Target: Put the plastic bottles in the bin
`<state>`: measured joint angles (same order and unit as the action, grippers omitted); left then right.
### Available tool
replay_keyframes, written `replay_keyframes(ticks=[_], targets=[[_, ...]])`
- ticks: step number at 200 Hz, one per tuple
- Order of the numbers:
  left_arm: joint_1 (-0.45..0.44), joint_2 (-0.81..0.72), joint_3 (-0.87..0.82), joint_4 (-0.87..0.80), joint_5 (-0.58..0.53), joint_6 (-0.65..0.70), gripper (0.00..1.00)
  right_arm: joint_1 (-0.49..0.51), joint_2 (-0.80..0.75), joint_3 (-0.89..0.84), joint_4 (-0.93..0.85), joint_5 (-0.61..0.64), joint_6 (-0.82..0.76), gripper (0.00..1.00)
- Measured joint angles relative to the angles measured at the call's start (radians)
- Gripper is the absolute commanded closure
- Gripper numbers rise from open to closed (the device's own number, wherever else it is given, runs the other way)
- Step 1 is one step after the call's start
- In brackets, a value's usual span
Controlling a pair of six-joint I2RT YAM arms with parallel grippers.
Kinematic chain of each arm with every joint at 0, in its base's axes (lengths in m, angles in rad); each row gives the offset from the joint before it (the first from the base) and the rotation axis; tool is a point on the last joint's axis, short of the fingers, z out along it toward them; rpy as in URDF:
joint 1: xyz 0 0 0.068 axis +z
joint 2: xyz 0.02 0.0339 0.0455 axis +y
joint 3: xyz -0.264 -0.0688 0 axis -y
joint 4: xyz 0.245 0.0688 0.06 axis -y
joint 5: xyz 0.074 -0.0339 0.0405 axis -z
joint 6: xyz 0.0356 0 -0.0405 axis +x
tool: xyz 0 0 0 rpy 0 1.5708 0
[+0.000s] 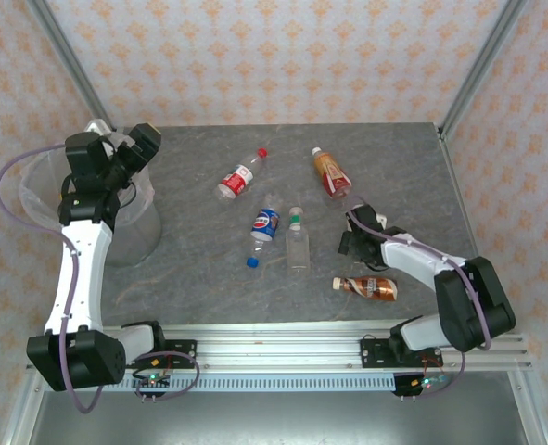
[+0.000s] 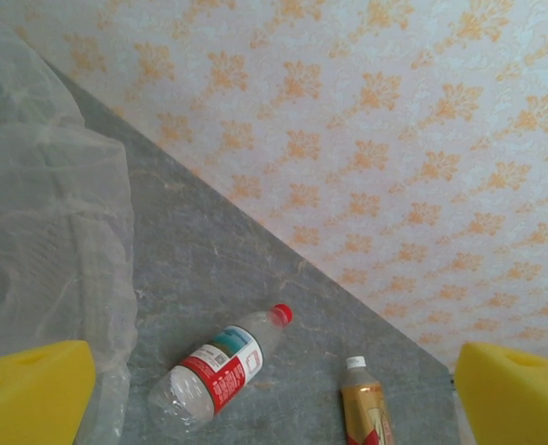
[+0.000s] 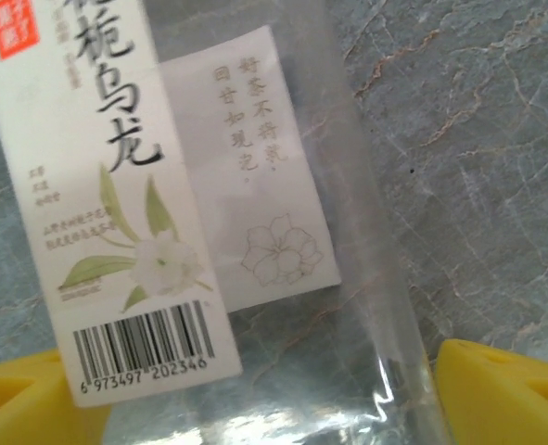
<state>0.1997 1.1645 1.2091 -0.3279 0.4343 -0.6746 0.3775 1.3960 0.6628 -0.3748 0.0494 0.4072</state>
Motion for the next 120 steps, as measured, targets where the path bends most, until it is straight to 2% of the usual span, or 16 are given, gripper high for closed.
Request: replay_keyframes(ticks=[30, 64, 95, 120], targets=[[-0.013, -0.001, 0.0, 0.004, 0.007, 0.003, 0.0, 0.0, 0.01, -0.007, 0.01, 0.013, 0.0, 0.17], [-0.017, -0.037, -0.037, 0.037, 0.016, 0.025, 0.0, 0.0, 0.021, -0.018, 0.033, 0.016, -0.003, 0.25], [-0.024, -0.046, -0.04, 0.06, 0.068, 0.049, 0.0, 0.002, 0.024, -0.022, 0.043, 0.023, -0.01, 0.33], [-0.05, -0.051, -0.04, 0.062, 0.077, 0.081, 0.0, 0.002, 0.024, -0.022, 0.046, 0.033, -0.011, 0.35]])
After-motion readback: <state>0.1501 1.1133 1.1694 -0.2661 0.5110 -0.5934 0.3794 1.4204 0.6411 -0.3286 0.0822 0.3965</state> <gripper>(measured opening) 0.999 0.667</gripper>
